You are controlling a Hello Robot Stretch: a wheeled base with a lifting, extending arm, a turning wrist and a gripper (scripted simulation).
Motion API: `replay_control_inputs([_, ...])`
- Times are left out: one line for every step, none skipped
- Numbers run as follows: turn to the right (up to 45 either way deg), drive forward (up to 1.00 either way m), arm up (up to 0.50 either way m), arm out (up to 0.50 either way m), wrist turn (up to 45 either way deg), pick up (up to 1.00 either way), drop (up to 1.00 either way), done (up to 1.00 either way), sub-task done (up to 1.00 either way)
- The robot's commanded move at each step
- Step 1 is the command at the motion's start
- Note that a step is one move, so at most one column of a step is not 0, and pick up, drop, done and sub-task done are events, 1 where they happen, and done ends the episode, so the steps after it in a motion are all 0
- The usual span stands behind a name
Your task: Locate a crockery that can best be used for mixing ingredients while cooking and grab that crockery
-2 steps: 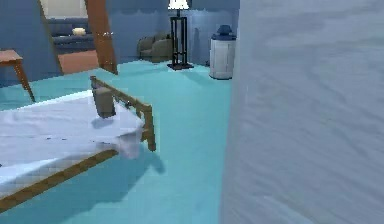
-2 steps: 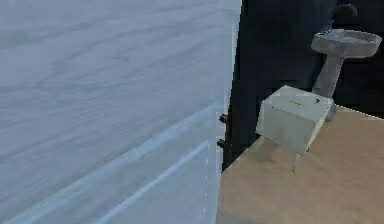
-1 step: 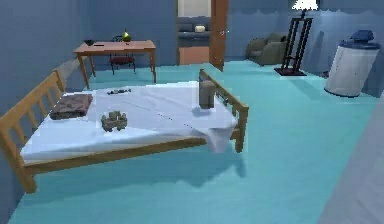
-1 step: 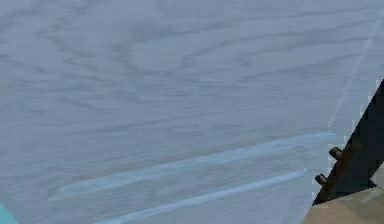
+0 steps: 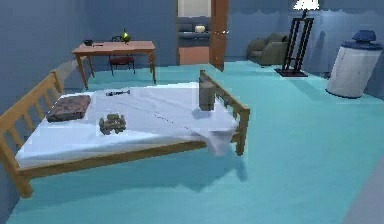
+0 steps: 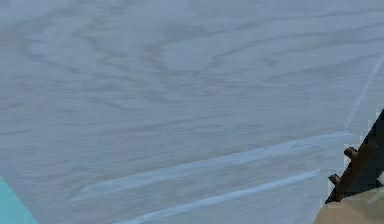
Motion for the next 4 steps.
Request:
replay_control_inputs([-15.0, 0.0, 0.0, 0.0, 0.0, 0.0, 0.0, 0.0, 0.0])
replay_control_inputs([0.0, 0.45, 0.0, 0.0, 0.0, 0.0, 0.0, 0.0, 0.0])
replay_control_inputs([42.0, 0.0, 0.0, 0.0, 0.0, 0.0, 0.0, 0.0, 0.0])
replay_control_inputs([0.0, 0.4, 0.0, 0.0, 0.0, 0.0, 0.0, 0.0, 0.0])
